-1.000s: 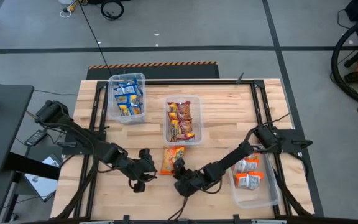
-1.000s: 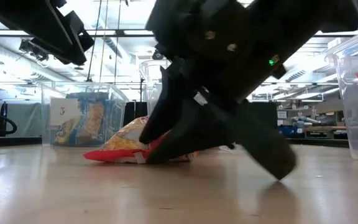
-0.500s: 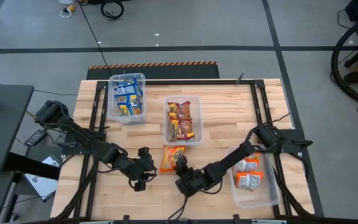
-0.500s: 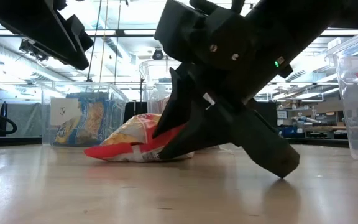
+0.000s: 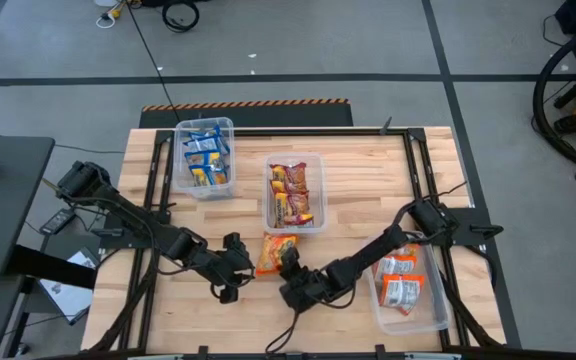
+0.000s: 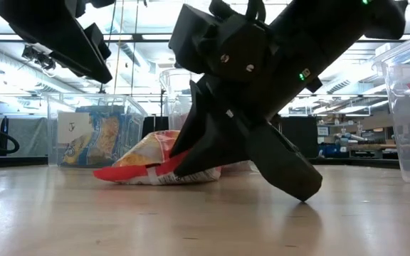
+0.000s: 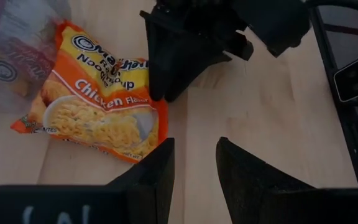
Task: Sort Maruchan noodles
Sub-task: Put the orange noodle pack into the bottom transparent bin
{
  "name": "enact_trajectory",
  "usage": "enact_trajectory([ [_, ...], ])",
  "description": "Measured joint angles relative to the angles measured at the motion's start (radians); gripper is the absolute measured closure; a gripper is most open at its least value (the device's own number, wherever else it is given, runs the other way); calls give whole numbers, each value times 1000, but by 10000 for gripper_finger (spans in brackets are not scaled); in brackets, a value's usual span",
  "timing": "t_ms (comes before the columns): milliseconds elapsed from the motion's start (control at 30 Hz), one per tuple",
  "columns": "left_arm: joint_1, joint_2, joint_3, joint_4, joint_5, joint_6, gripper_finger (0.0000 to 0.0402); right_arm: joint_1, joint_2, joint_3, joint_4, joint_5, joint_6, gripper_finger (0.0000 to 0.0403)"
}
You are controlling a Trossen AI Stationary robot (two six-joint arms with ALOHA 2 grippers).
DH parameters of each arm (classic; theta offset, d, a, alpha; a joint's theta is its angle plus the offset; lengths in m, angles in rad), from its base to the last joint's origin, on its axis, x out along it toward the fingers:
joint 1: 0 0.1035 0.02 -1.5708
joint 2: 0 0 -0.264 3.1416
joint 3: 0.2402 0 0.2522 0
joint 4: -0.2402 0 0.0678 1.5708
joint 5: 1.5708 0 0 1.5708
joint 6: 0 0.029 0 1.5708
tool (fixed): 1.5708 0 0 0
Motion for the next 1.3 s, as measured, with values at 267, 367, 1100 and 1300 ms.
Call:
enact_trajectory([
  [267, -1, 0, 0, 10, 0, -56, 278, -10, -4, 0, 2, -12, 77, 388],
  [367, -1, 0, 0, 21, 0, -61, 278, -1, -23, 2, -3, -10, 82, 393],
  [1100, -2, 1, -1, 241, 0, -51, 278, 109, -740, 21, -430, -364, 707, 399],
  [1300, -1, 1, -1, 287, 0, -103, 278, 248, -919, 21, -601, -353, 914, 400],
])
